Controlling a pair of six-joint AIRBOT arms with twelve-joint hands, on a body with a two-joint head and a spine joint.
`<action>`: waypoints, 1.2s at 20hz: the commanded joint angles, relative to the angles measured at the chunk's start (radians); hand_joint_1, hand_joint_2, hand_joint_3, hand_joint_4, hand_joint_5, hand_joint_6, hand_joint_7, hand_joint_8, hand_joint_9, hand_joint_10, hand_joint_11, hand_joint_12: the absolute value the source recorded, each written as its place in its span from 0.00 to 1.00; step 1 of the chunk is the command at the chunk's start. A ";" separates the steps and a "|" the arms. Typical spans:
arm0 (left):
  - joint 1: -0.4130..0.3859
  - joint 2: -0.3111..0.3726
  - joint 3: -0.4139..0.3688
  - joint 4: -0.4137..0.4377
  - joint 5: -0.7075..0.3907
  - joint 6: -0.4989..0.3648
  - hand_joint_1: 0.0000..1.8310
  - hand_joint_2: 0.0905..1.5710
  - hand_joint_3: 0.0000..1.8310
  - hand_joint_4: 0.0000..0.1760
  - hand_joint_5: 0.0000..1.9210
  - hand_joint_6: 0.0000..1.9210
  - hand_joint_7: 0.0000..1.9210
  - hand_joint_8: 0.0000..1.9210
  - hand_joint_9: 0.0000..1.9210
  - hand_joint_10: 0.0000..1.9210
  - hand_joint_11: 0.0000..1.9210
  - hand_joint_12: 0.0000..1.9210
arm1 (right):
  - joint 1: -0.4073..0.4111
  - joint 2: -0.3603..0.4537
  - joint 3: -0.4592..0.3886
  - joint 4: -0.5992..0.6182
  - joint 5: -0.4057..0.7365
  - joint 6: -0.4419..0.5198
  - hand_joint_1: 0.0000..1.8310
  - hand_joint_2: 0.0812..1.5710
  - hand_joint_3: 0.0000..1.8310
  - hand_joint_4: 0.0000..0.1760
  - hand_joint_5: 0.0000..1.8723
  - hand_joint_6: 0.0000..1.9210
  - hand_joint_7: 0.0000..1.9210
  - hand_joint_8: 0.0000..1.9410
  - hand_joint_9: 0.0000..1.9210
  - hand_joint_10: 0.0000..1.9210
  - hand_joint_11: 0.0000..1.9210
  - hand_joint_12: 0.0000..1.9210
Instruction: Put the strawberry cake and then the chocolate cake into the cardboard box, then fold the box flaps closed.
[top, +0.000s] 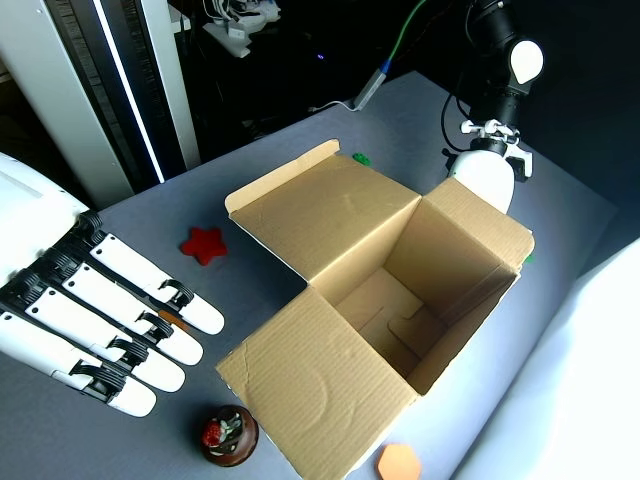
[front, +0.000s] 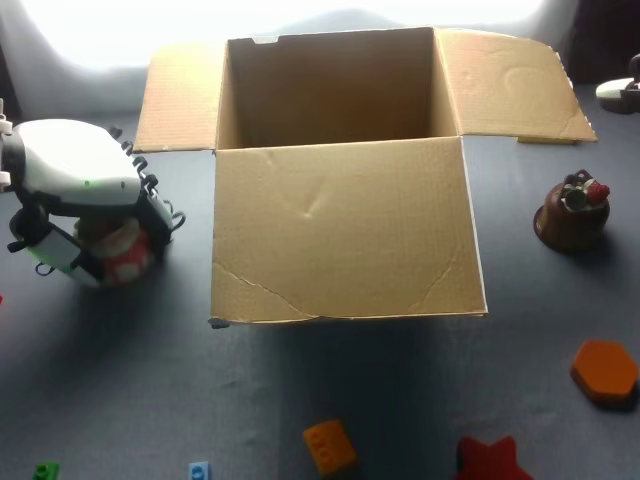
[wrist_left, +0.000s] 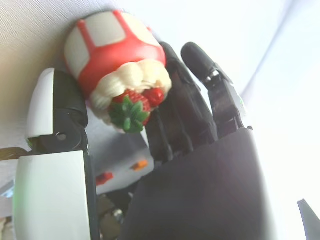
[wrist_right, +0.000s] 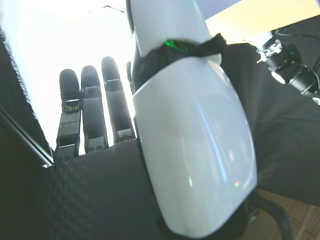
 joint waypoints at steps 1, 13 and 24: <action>0.003 0.012 -0.003 -0.013 -0.003 0.006 0.67 0.71 0.00 0.00 0.45 0.57 0.50 0.55 0.53 0.52 0.45 0.72 | 0.014 0.013 0.000 -0.015 0.084 -0.006 0.64 0.64 0.00 0.00 0.15 0.01 0.18 0.00 0.18 0.01 0.00 0.49; -0.064 0.105 -0.072 0.027 -0.025 -0.009 0.75 0.70 0.00 0.00 0.43 0.55 0.50 0.54 0.53 0.60 0.43 0.70 | 0.014 0.013 0.000 -0.015 0.088 -0.009 0.63 0.65 0.00 0.00 0.15 0.00 0.19 0.00 0.17 0.00 0.00 0.44; -0.308 0.274 -0.186 0.238 -0.074 -0.126 0.75 0.70 0.00 0.00 0.43 0.56 0.50 0.54 0.52 0.61 0.44 0.71 | 0.012 0.014 0.000 -0.015 0.094 -0.015 0.63 0.65 0.00 0.00 0.16 0.00 0.18 0.00 0.17 0.00 0.00 0.43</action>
